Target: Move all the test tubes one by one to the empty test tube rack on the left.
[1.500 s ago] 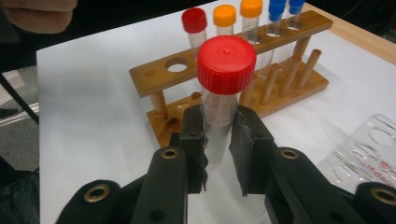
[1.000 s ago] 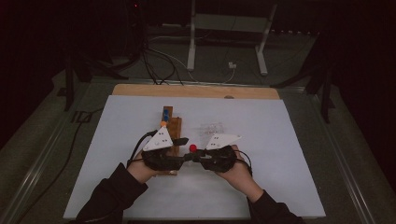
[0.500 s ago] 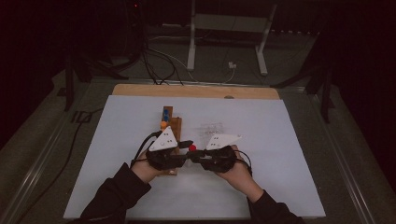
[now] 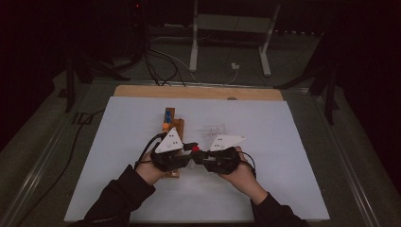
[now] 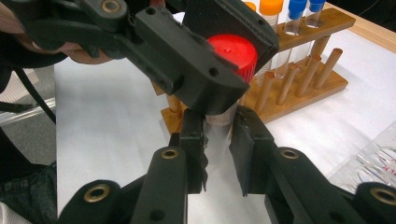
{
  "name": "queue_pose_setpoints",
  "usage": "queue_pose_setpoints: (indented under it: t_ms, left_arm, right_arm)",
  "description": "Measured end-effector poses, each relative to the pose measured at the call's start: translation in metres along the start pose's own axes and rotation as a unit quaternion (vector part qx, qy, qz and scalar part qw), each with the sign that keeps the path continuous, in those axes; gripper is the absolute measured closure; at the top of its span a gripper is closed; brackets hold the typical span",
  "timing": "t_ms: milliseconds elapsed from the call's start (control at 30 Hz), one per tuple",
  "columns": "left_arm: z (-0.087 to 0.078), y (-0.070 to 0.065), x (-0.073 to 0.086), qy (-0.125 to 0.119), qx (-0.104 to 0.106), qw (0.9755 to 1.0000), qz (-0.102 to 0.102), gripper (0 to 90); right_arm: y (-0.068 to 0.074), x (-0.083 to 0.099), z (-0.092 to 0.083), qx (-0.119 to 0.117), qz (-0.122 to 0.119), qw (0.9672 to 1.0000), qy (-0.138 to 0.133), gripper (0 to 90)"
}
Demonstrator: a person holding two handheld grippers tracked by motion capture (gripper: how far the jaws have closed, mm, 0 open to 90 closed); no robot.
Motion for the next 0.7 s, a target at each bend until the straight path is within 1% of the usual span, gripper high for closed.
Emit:
queue_pose_setpoints:
  t_ms: [133,200,233,267,300,367,400,467,533,567,633,700]
  left_arm:
    - [-0.001,0.0,-0.001,-0.009,-0.007,0.9999,0.007,71.6]
    - [-0.003,0.001,-0.002,-0.011,-0.004,0.9999,0.002,71.6]
    - [-0.003,0.002,-0.002,-0.014,-0.006,0.9999,-0.001,71.7]
    - [-0.004,0.002,-0.002,-0.014,-0.006,0.9999,0.0,71.6]
    - [-0.006,0.003,-0.002,-0.014,-0.012,0.9998,0.004,71.6]
    - [-0.01,0.006,-0.004,-0.018,-0.014,0.9997,0.001,71.6]
    - [-0.012,0.007,-0.005,-0.022,-0.021,0.9995,0.002,71.6]
    - [-0.018,0.011,-0.007,-0.027,-0.022,0.9994,-0.001,71.6]
    - [-0.025,0.014,-0.01,-0.036,-0.029,0.9989,-0.003,71.6]
    - [-0.03,0.016,-0.012,-0.038,-0.032,0.9987,-0.001,71.6]
    - [-0.036,0.019,-0.014,-0.045,-0.036,0.9983,-0.005,71.6]
    - [-0.043,0.021,-0.017,-0.051,-0.044,0.9977,-0.002,71.6]
  right_arm:
    - [0.0,-0.001,-0.001,0.005,0.0,1.0,-0.004,74.9]
    - [0.001,-0.002,-0.001,0.014,-0.005,0.9999,-0.009,74.1]
    - [0.001,-0.002,-0.002,0.015,-0.006,0.9998,-0.01,73.8]
    - [0.001,-0.003,-0.002,0.017,-0.006,0.9998,-0.012,71.0]
    - [0.001,-0.003,-0.002,0.02,-0.006,0.9997,-0.013,66.5]
    - [0.0,-0.003,-0.003,0.028,-0.005,0.9995,-0.01,62.0]
    - [-0.001,-0.002,-0.004,0.032,-0.004,0.9994,-0.01,59.7]
    - [-0.004,-0.002,-0.006,0.037,0.0,0.9992,-0.01,55.3]
    - [-0.004,-0.002,-0.007,0.041,0.002,0.9991,-0.011,50.9]
    - [-0.005,-0.002,-0.008,0.042,0.003,0.999,-0.011,48.8]
    - [-0.005,-0.002,-0.008,0.045,0.004,0.9989,-0.011,42.6]
    - [-0.005,-0.002,-0.008,0.048,0.006,0.9987,-0.012,36.9]
Point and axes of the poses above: each handheld gripper's, and its own axes: z roughly forward along the jaws, x roughly out of its underside, y roughly to its left, the point moved 3 cm from there along z, roughly forward along the jaws, and after that the axes turned 4 degrees about -x, right-handed, at the moved point
